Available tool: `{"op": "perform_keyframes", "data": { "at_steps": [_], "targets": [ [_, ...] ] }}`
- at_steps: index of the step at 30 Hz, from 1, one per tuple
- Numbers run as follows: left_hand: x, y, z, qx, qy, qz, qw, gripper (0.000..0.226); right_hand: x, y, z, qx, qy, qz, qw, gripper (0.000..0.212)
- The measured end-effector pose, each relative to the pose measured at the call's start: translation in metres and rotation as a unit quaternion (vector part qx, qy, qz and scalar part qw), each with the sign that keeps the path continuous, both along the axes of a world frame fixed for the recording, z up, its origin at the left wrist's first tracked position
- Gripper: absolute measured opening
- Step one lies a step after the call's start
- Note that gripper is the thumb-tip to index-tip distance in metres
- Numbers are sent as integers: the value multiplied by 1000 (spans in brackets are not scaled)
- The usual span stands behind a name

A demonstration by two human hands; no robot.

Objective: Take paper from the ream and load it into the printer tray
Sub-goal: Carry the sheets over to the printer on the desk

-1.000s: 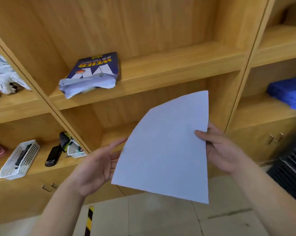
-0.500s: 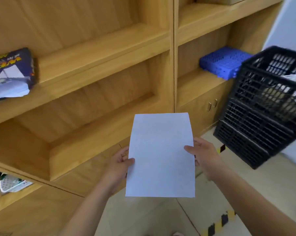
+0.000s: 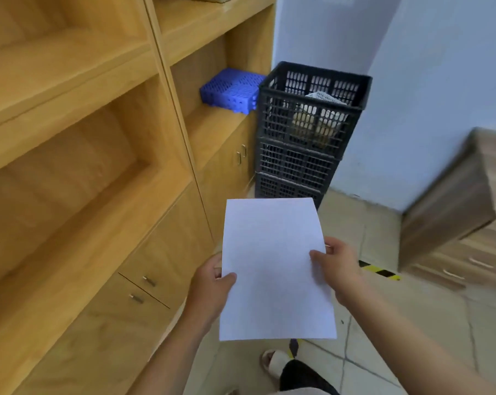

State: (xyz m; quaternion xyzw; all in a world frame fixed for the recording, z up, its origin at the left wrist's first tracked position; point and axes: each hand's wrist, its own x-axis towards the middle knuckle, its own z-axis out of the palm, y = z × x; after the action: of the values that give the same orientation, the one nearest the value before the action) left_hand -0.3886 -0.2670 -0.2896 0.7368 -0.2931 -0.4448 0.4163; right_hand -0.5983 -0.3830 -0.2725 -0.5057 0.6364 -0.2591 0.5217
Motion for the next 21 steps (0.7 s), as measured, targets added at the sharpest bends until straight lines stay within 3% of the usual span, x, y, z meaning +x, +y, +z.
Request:
{"op": "perform_keyframes", "data": {
  "at_steps": [5,8,13,21],
  "targets": [
    [-42,6,-17,1,-58,-168,984,47,-38,59,-19,-2,64,-63,996,42],
    [-74,6,-8,-35,-26,-218,975,54,-67,84,-18,-27,59,-111,992,46],
    [-114,-16,12,-89,73,-191,975,45,-133,96,10,-90,-82,-306,944,41],
    [-229,-64,60,-162,122,-254,946,62,-241,79,42,-158,-282,-424,846,37]
  ]
}}
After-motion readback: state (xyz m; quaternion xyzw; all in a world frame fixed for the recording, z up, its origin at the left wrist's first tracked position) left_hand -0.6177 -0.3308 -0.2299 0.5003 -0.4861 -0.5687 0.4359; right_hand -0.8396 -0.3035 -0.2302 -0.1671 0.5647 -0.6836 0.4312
